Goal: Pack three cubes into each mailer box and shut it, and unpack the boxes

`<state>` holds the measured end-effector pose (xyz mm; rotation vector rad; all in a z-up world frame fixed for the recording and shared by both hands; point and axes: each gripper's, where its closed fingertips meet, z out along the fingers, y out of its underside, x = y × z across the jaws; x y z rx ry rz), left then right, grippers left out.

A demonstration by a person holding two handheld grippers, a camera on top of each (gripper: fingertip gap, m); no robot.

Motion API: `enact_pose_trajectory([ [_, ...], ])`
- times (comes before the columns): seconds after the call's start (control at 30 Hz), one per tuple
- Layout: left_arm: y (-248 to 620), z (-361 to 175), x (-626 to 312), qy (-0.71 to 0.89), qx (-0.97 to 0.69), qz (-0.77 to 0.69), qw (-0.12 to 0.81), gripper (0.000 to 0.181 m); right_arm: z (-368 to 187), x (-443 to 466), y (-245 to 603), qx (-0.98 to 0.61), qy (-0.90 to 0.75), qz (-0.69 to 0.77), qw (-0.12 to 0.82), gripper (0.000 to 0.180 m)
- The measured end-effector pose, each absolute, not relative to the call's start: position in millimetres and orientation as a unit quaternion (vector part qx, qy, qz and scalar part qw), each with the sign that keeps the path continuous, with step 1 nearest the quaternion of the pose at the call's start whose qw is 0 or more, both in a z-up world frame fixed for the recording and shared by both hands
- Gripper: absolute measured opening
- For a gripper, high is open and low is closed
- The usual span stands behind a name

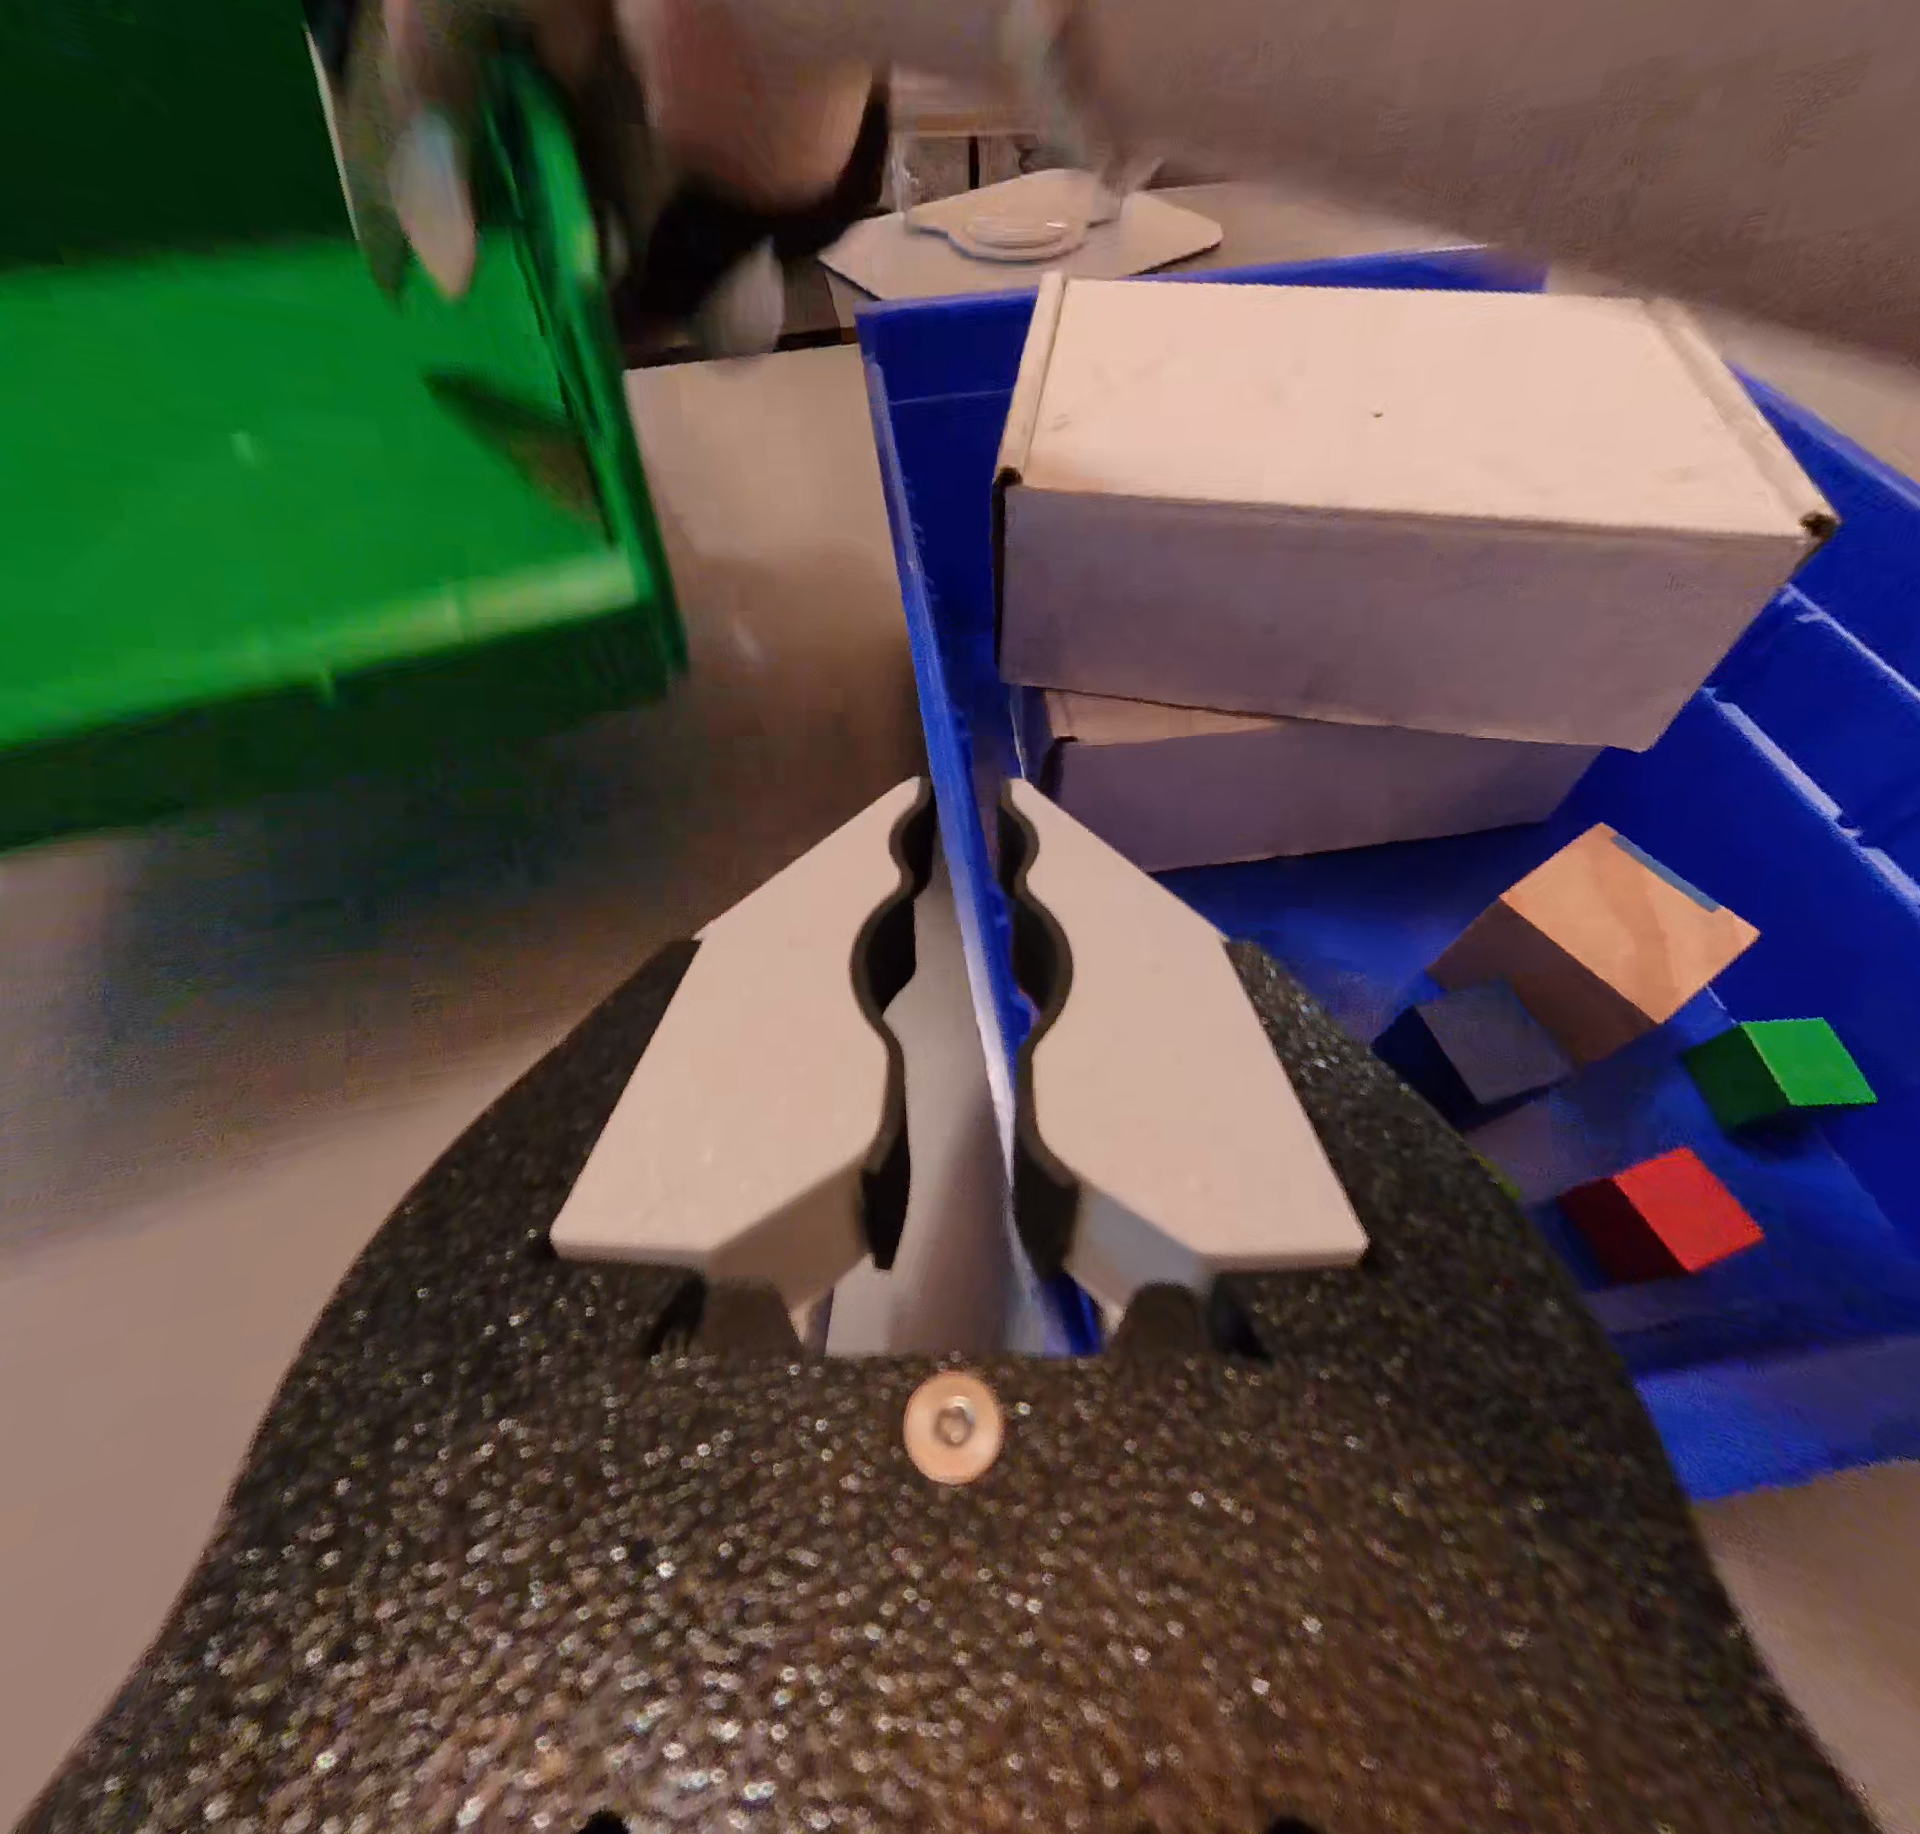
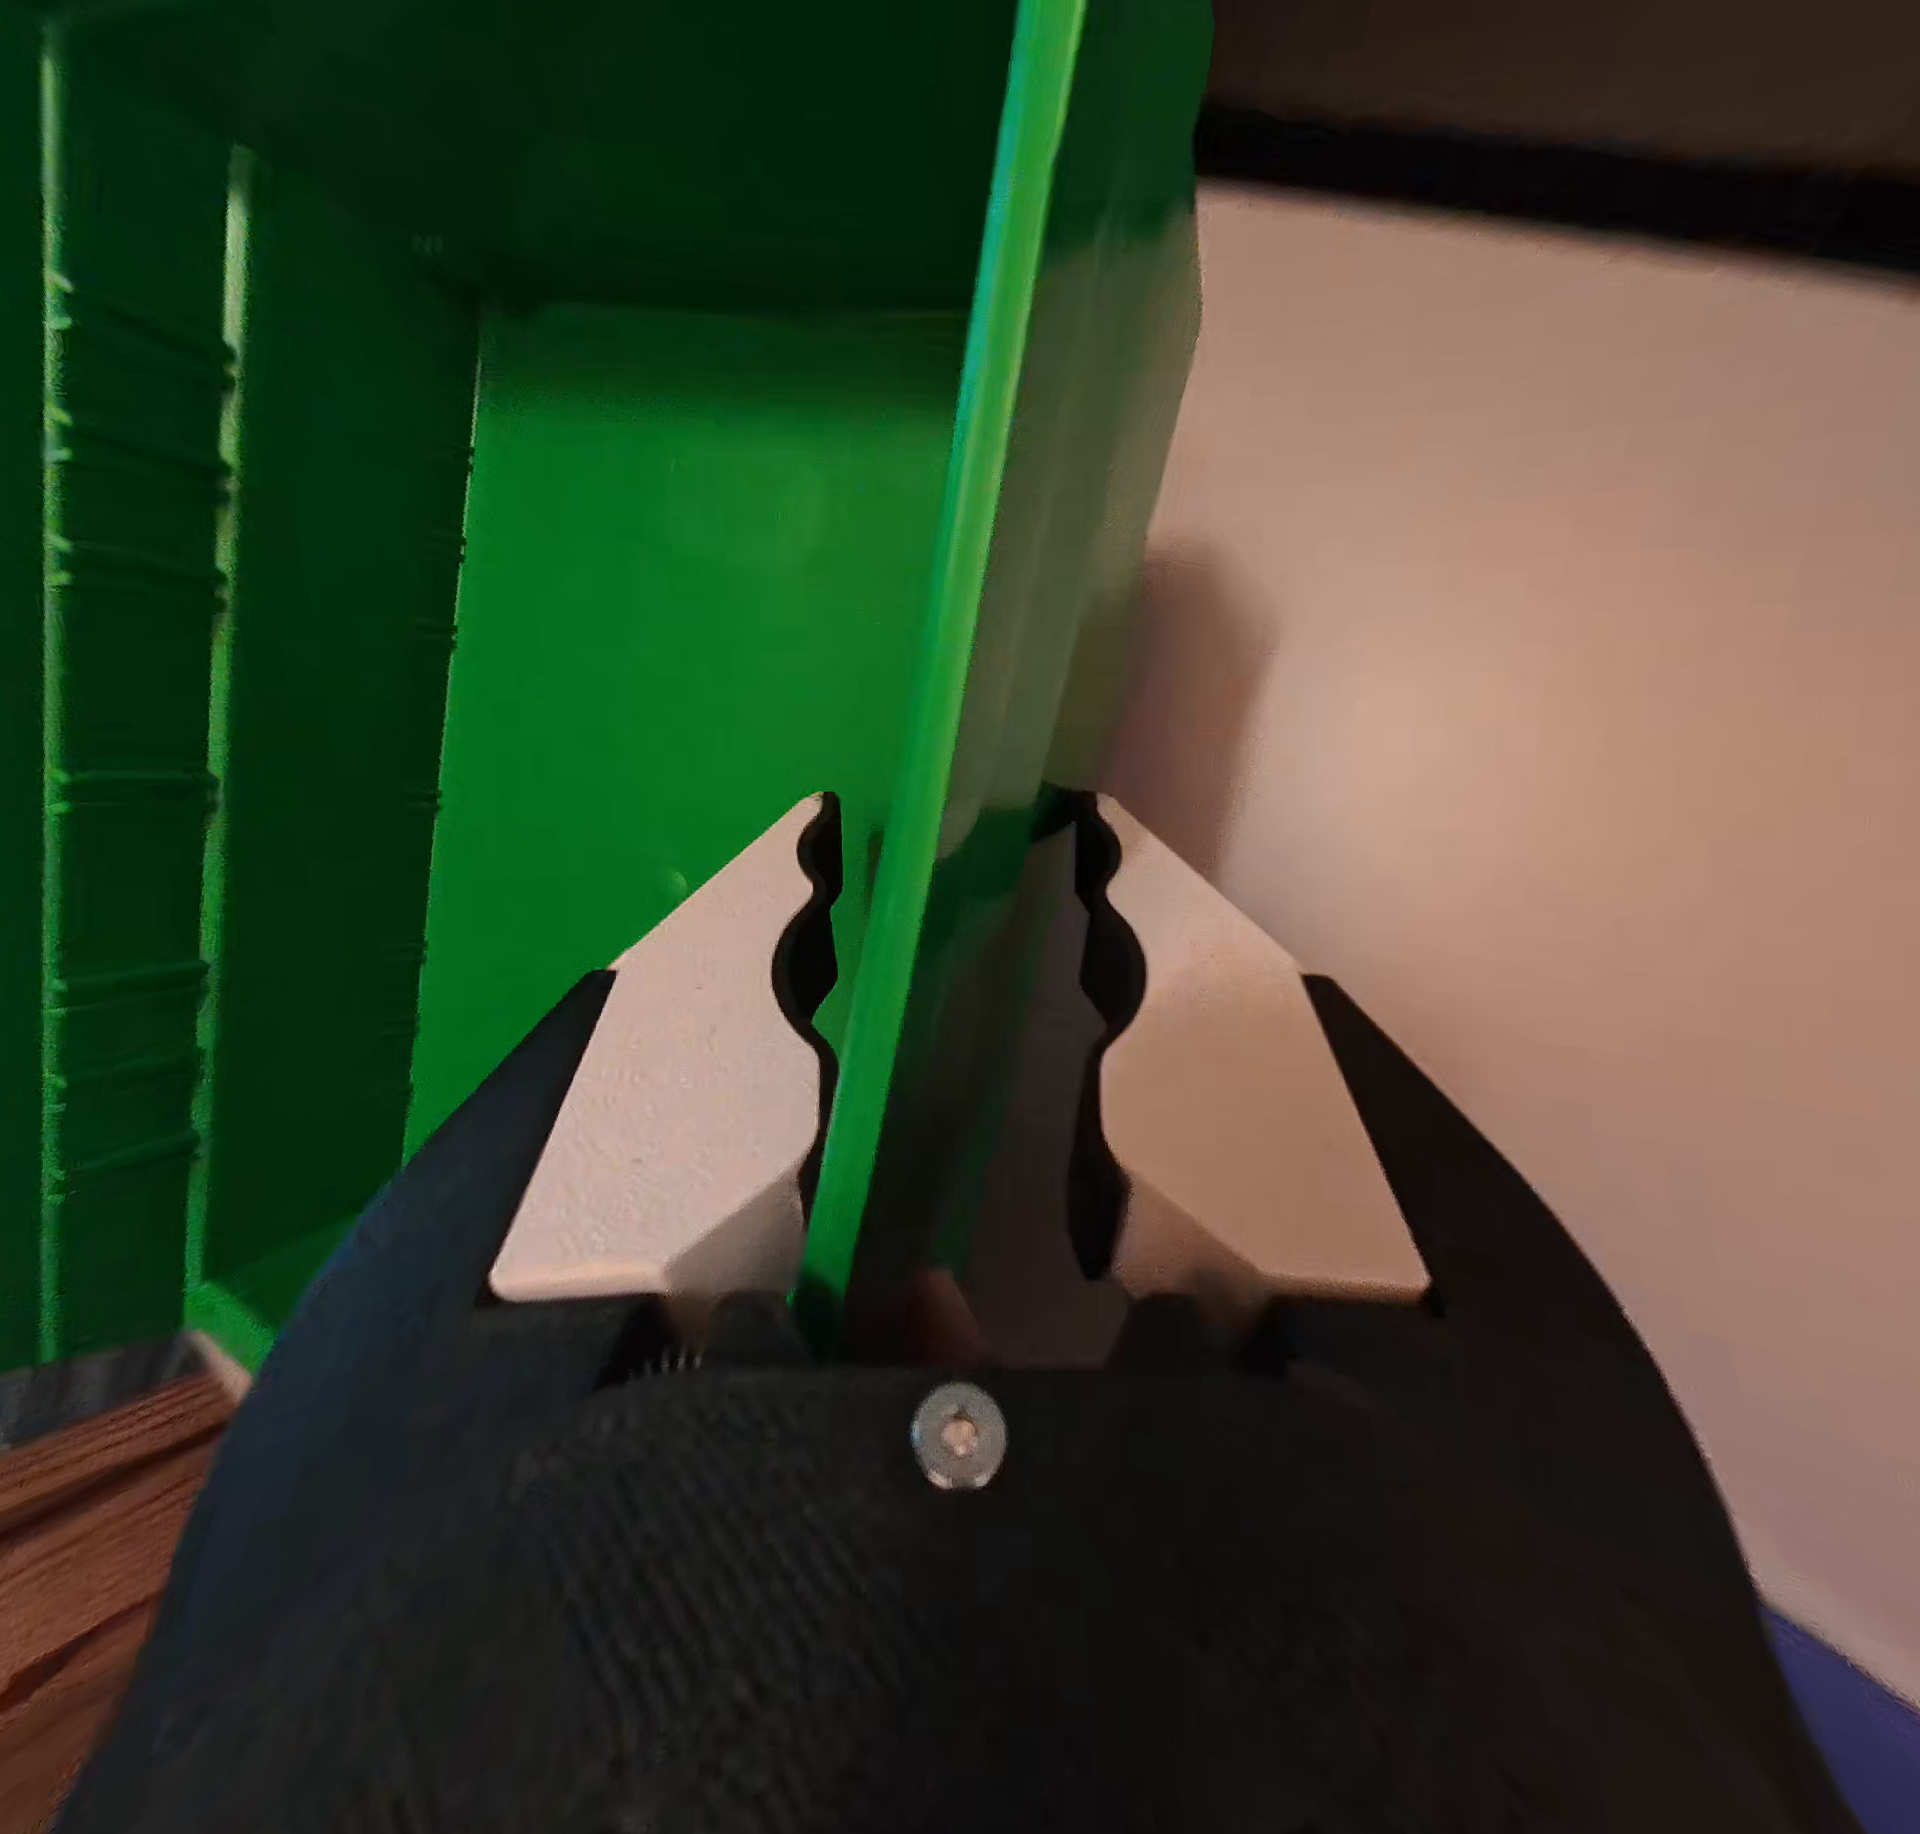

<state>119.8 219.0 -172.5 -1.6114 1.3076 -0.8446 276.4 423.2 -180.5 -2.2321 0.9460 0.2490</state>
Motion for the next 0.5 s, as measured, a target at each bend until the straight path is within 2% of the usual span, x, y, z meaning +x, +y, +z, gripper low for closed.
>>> enact_pose_trajectory([
  [0.03,221,-173,120,0.526,-0.647,-0.339,0.435,0.009,-153,283,423,-0.854,0.353,0.103,0.368,0.045],
  [0.17,236,-173,120,0.529,-0.646,-0.339,0.433,0.008,-28,333,381,-0.808,0.321,0.118,0.48,0.044],
  [0.3,274,-174,115,0.519,-0.656,-0.336,0.432,0.01,48,396,260,-0.769,0.315,0.073,0.551,0.043],
  [0.4,315,-173,107,0.507,-0.664,-0.328,0.441,0.01,42,444,140,-0.762,0.34,0.016,0.55,0.044],
  [0.5,363,-173,101,0.502,-0.666,-0.32,0.448,0.01,-11,484,11,-0.763,0.407,-0.045,0.499,0.044],
])
